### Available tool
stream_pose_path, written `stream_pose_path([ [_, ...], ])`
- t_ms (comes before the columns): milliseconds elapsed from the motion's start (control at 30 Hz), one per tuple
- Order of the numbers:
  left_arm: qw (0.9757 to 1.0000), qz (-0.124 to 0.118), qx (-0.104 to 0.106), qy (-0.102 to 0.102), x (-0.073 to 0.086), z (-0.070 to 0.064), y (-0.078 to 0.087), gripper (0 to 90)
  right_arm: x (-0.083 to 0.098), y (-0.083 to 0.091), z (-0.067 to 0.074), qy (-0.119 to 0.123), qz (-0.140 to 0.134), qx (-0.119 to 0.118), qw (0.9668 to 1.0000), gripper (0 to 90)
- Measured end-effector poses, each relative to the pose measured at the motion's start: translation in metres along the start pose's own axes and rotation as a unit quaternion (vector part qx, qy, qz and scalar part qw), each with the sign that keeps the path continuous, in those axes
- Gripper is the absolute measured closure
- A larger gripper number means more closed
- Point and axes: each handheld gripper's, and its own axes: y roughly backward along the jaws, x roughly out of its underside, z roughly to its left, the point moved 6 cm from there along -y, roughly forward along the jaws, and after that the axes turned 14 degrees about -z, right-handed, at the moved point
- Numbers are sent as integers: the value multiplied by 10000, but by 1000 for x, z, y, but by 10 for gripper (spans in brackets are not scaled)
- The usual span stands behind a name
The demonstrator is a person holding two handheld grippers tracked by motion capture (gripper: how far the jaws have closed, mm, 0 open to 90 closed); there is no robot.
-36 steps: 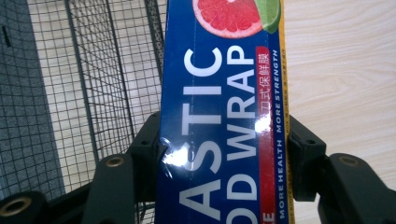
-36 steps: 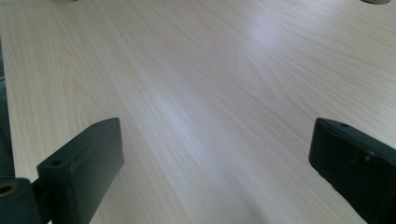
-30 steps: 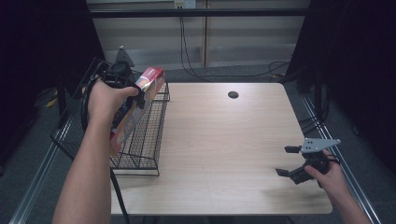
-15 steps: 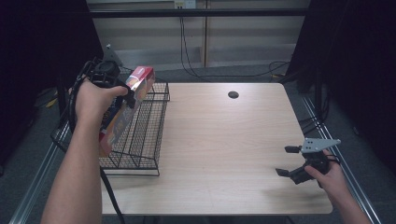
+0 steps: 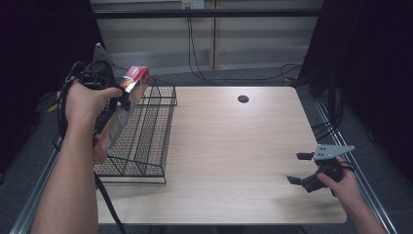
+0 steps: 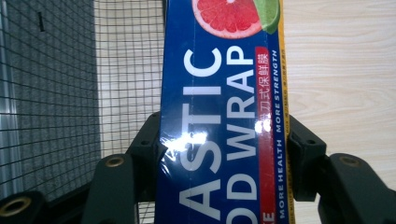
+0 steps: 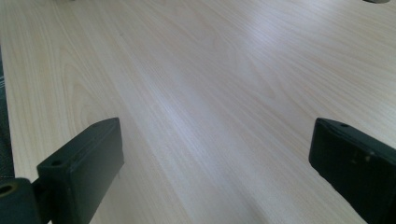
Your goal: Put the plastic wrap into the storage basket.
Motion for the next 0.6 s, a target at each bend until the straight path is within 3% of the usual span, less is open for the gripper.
stream_pose_path([
  [233, 9999, -22, 9, 160, 2, 9, 3, 433, 0, -1, 1, 2, 28, -43, 10000, 27],
  [600, 9997, -84, -110, 224, 2, 22, 7, 432, 1, -3, 2, 15, 52, -63, 10000, 27],
])
